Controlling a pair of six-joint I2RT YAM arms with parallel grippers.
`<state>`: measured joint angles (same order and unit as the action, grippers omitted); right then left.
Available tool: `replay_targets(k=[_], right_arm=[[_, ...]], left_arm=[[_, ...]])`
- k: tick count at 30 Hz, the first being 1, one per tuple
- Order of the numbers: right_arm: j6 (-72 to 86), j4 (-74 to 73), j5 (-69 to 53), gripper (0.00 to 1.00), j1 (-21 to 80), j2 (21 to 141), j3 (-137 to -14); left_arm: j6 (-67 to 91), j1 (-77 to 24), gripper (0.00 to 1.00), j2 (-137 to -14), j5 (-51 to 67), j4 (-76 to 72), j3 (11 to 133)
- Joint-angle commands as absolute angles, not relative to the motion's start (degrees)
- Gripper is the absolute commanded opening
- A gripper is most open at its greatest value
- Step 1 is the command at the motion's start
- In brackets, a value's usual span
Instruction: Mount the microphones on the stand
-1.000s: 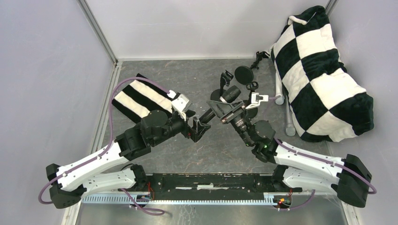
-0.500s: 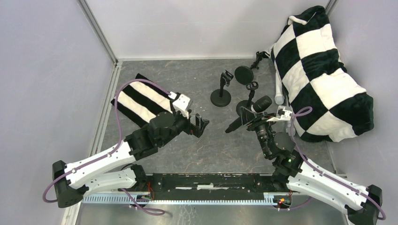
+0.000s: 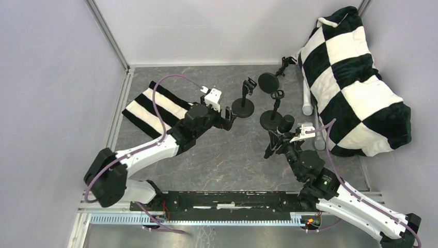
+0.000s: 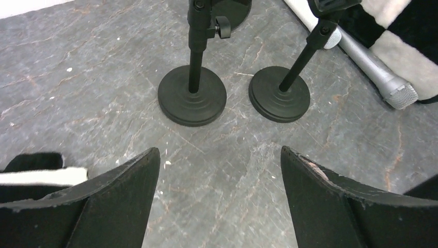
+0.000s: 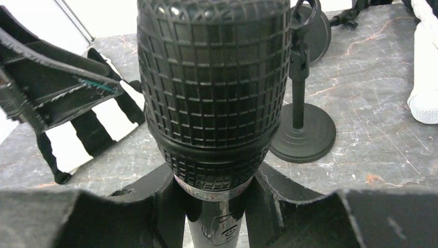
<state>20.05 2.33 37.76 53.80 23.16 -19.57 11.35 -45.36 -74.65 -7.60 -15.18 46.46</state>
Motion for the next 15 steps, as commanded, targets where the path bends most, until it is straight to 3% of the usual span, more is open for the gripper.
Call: replay_targets(k=[1,15], right_arm=[[18.04,2.09,37.71,0.00,53.53,20.95,-18.08],[10.89,4.92,32.16,0.00,53.53,20.69,-17.00]], left_arm=[[5.11,-43.55,0.91,-80.47,-2.64,-31.59,48.07],[-4.76,-40.37,0.89,-103.63,3.00,-66.26,50.42]])
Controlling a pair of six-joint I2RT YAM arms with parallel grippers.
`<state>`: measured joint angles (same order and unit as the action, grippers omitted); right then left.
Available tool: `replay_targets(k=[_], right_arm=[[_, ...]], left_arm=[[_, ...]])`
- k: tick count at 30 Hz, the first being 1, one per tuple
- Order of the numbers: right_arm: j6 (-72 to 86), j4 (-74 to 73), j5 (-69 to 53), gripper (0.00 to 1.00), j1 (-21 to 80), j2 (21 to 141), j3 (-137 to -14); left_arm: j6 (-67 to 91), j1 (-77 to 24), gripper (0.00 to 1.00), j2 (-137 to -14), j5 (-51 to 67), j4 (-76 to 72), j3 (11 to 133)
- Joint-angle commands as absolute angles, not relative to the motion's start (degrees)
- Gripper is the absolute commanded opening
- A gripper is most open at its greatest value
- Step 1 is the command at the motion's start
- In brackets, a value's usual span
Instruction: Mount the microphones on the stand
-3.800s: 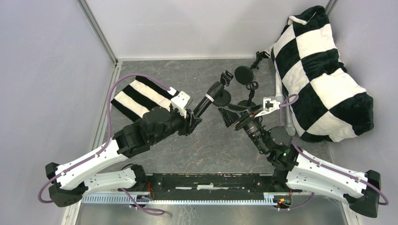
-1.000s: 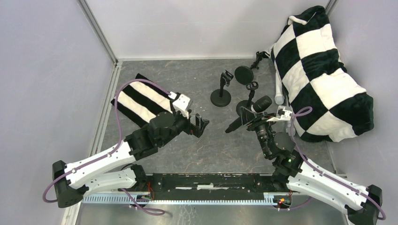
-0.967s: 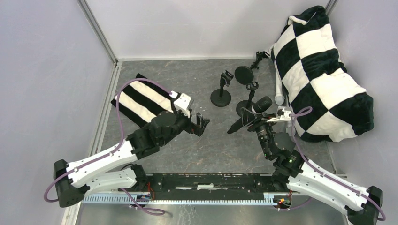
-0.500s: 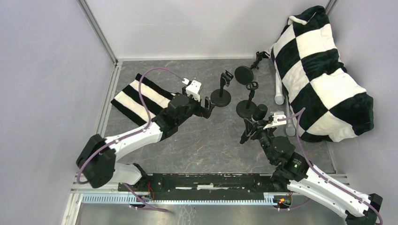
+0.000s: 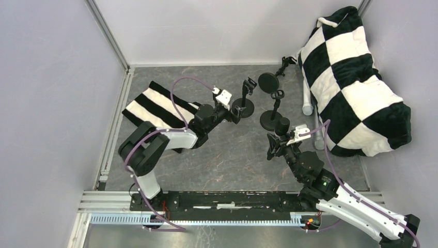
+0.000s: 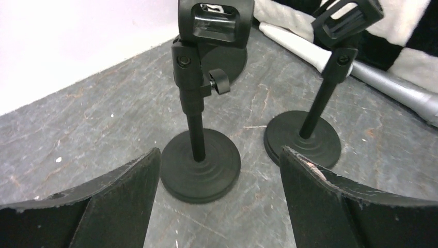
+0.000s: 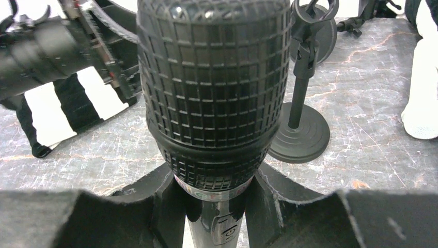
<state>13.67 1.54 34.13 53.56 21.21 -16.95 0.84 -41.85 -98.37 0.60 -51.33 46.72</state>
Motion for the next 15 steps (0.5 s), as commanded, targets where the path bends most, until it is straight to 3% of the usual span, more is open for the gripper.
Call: replay_targets(k=[1,15], right_arm=[[10.35,5.21,31.51,0.00,53.53,20.55,-17.02],[8.20,6.61,29.07,0.00,53.53,16.09,-14.20]], left_arm=[[-5.01,-39.85,0.89,-104.86,3.31,-67.41,51.18],[-6.30,-36.32,0.83,-118.33,9.32,-70.54,64.37]])
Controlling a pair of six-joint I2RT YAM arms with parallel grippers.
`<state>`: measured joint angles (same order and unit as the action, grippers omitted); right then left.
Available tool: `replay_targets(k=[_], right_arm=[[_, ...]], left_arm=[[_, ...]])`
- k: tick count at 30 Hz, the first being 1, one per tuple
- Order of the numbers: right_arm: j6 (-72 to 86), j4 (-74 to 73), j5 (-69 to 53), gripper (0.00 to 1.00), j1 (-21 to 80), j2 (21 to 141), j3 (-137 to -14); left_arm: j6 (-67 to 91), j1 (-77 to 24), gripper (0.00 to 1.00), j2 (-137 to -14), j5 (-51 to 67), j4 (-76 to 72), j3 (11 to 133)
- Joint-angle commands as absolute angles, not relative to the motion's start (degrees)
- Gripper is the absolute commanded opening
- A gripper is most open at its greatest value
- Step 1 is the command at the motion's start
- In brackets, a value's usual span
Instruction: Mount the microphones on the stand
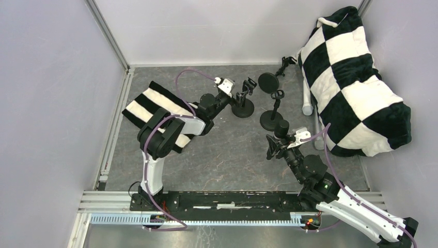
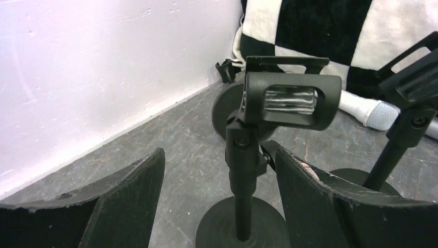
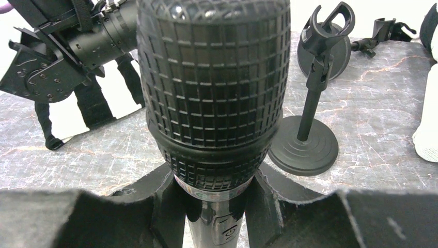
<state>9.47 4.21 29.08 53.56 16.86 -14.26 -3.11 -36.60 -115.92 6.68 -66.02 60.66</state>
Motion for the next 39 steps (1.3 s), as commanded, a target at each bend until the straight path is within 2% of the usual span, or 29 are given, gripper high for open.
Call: replay_targets(k=[1,15,21,24,27,39], right_arm=[[8.18,6.59,29.21,0.00,53.52,16.08,-14.23],[8.04,5.72,29.96,0.00,53.55,16.06,-14.12],[8.19,5.36,30.16,0.00,53.53,15.75,-14.17],[8.10,5.19,30.32,0.00,53.52,15.56,-14.38],[8.09,4.76,30.50,0.00,53.53,15.29,-14.73],[9.54,3.43,30.12,0.00,53.52,13.58,-16.08]], left_arm=[[-6.43,-36.30,0.82,-118.86,9.62,-70.02,65.11],[-6.06,-36.30,0.61,-123.59,13.18,-65.43,72.76],[-7.24,-36.30,0.42,-124.10,16.69,-63.44,74.47],[-6.77,-36.30,0.30,-123.66,17.80,-64.57,73.27],[-6.18,-36.30,0.24,-121.88,17.44,-64.57,71.45],[2.43,-36.30,0.06,-106.57,12.92,-66.64,55.37]])
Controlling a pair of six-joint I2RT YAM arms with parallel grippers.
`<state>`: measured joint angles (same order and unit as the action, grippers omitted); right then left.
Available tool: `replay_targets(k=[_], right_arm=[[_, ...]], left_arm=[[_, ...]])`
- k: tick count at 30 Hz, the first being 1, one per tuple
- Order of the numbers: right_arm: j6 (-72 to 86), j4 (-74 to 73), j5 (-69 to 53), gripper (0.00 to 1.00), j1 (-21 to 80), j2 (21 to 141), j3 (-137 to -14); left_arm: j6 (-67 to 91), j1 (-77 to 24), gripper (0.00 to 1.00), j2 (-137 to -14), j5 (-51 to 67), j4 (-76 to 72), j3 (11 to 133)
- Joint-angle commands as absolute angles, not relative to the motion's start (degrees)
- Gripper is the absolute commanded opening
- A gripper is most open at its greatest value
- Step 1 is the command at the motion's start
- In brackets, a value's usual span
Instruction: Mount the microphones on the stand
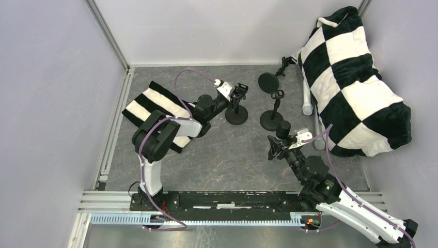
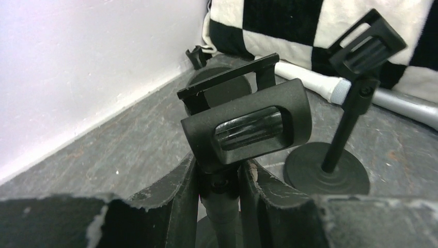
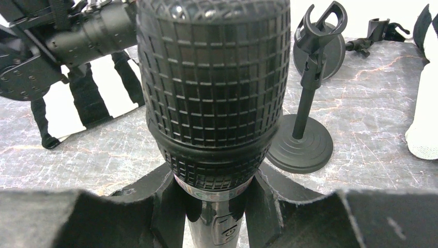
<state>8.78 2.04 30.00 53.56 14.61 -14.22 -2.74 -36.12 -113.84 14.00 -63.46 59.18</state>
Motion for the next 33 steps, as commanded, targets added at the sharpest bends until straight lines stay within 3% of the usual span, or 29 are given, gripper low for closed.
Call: replay_targets(k=[1,13,23,27,33], right_arm=[[9.82,3.34,29.97,0.00,53.53,13.50,-16.17],[10.94,2.21,29.02,0.00,53.50,12.76,-18.16],[10.24,3.48,26.97,0.00,53.52,11.08,-16.76],[9.69,6.19,26.30,0.00,53.53,9.33,-14.81],[9.55,11.44,25.01,0.00,53.53,7.49,-11.86]], left_arm=[[3.39,-36.34,0.06,-105.06,12.79,-66.39,54.10],[5.33,-42.12,0.02,-87.25,5.15,-56.06,40.92],[4.98,-47.01,0.03,-80.96,-0.97,-59.43,29.68],[4.21,-48.33,0.12,-81.25,-2.44,-60.41,27.95],[3.92,-49.86,0.36,-82.16,-4.32,-63.43,26.35]])
